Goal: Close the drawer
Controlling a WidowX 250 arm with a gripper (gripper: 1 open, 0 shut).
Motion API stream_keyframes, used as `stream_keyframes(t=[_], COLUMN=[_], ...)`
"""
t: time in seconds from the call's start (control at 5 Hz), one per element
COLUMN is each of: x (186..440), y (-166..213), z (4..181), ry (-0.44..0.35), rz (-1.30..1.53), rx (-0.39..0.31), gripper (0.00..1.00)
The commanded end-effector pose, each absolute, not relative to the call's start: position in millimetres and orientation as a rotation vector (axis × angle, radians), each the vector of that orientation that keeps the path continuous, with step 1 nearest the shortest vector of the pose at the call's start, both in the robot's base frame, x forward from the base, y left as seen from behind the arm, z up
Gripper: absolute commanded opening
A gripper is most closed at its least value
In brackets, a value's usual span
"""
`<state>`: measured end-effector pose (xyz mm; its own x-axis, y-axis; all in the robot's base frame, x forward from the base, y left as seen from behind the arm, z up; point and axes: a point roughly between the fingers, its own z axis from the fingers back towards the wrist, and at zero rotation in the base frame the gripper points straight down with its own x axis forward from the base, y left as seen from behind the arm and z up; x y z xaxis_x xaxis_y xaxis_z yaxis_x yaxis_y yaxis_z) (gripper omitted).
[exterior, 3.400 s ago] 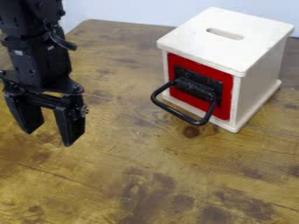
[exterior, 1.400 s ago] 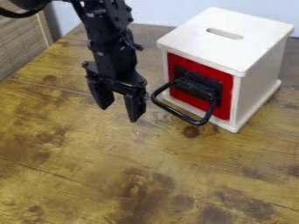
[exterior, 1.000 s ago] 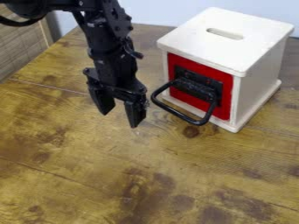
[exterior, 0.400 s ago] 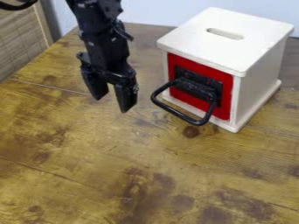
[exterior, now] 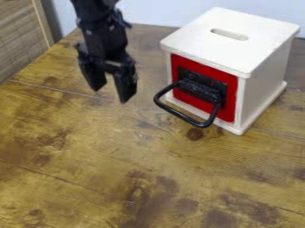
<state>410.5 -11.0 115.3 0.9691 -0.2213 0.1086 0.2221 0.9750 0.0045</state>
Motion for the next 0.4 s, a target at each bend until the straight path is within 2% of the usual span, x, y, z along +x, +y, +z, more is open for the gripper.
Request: stream_keyframes(t=[0.0,0.2], x=[422.7,430.9], y=[-39.6,-58.0], z=[135.8,132.8], ry=[-0.171,-0.18], rz=[-0.235,-0.218], rx=[0.0,0.001], gripper=[1.0,1.0])
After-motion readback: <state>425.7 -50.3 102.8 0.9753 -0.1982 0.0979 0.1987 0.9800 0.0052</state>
